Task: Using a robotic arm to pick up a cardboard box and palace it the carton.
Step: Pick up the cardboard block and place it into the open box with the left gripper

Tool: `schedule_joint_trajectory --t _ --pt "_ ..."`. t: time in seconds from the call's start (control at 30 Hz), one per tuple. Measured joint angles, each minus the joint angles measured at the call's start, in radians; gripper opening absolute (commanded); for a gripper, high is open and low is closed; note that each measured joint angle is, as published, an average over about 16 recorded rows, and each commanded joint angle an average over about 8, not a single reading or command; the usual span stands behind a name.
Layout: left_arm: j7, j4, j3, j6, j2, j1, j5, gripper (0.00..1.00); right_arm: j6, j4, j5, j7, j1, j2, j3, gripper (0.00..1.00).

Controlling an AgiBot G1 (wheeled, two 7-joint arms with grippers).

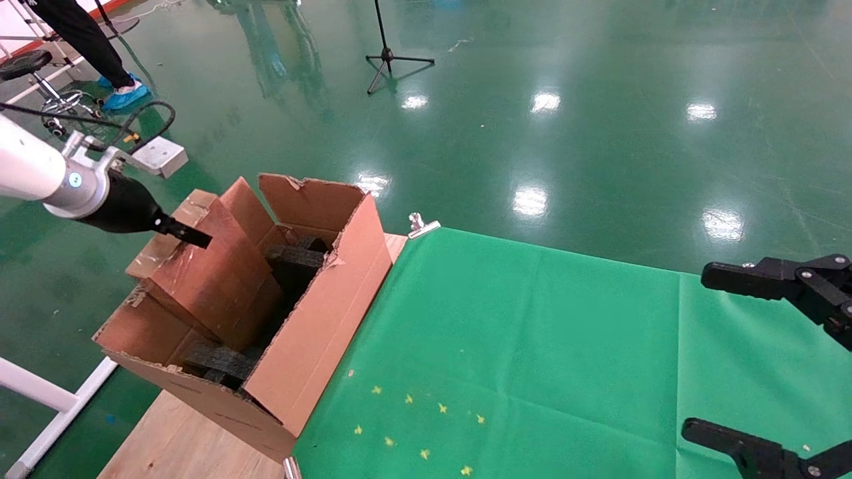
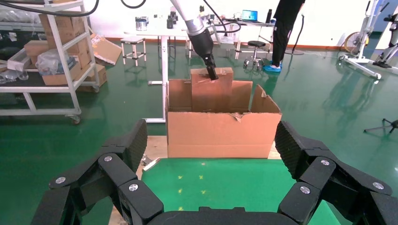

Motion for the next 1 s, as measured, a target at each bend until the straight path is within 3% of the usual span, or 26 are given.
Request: schedule_joint_trajectory --t 1.0 --pt "-0.076 0.011 0.0 -0.118 0.046 0.226 0.001 0.0 0.0 0.0 0.0 0.0 0.0 0.0 -0.001 1.0"
